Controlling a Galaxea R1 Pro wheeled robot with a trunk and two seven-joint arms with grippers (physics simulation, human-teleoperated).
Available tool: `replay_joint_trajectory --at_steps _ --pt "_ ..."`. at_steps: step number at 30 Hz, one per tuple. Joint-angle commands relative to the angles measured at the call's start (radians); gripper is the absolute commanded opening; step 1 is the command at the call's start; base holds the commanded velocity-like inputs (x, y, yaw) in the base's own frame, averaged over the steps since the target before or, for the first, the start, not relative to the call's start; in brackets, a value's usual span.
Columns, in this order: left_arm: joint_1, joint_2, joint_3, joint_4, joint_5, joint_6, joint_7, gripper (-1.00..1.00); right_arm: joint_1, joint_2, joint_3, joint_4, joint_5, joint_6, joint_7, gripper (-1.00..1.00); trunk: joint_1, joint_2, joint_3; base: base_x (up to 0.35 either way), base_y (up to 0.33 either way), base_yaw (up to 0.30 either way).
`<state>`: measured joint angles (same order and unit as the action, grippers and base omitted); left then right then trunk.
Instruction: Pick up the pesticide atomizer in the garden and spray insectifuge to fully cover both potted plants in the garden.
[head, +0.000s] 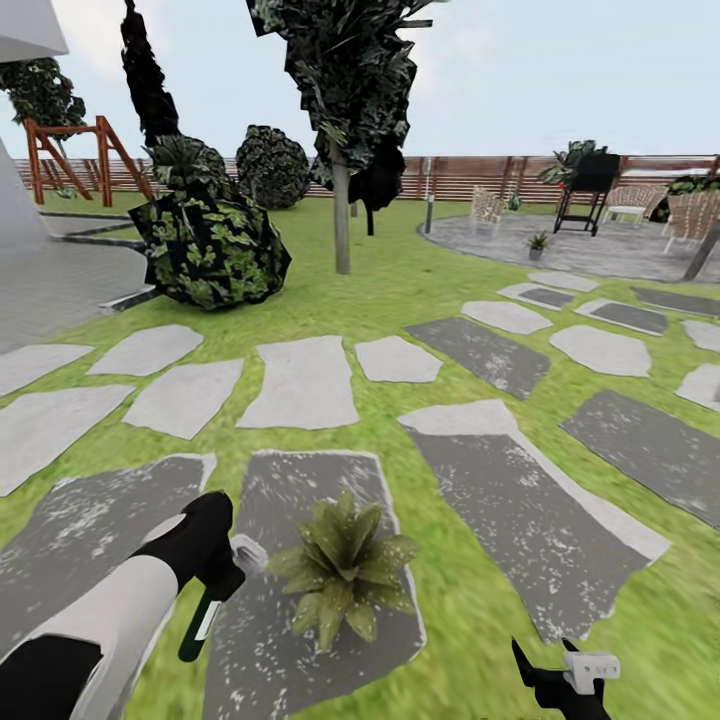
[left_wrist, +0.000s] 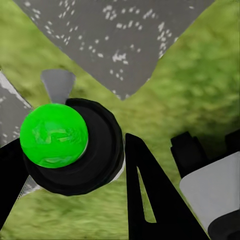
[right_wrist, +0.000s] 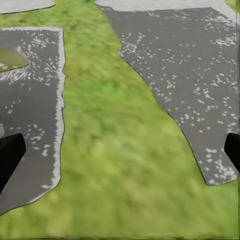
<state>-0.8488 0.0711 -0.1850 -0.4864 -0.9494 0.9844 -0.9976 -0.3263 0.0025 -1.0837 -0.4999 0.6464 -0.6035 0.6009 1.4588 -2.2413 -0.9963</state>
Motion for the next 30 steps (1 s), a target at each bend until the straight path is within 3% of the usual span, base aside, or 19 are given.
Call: replay_joint_trajectory --at_steps 1,10,15,22,30 --pt "0.001 0.001 -0.004 -0.002 -0.006 0.004 -0.009 -1.00 -0.002 0.001 -0.008 0.000 0.005 -0.004 0.008 1.00 0.000 0.000 -0.001 0.003 0.083 -0.286" --pt "0.007 0.011 -0.004 0.022 -0.002 0.004 -0.008 -1.00 -0.001 0.001 -0.008 -0.001 0.005 -0.004 0.008 1.00 0.000 0.000 -0.001 0.000 0.013 -0.285" --pt "0.007 0.029 -0.005 0.044 -0.005 0.002 -0.007 -1.00 -0.002 0.001 -0.008 -0.001 0.005 -0.004 0.008 1.00 0.000 0.000 -0.001 -0.095 0.059 -0.035" --pt "0.007 0.021 -0.007 0.042 -0.005 0.003 -0.005 -1.00 -0.001 0.001 -0.008 0.000 0.006 -0.004 0.008 1.00 0.000 0.000 -0.001 -0.262 0.200 -0.001" --pt "-0.006 0.015 -0.005 0.024 -0.005 0.004 -0.006 -1.00 -0.001 0.001 -0.008 0.000 0.006 -0.004 0.008 1.00 0.000 0.000 -0.001 -0.034 0.028 -0.085"
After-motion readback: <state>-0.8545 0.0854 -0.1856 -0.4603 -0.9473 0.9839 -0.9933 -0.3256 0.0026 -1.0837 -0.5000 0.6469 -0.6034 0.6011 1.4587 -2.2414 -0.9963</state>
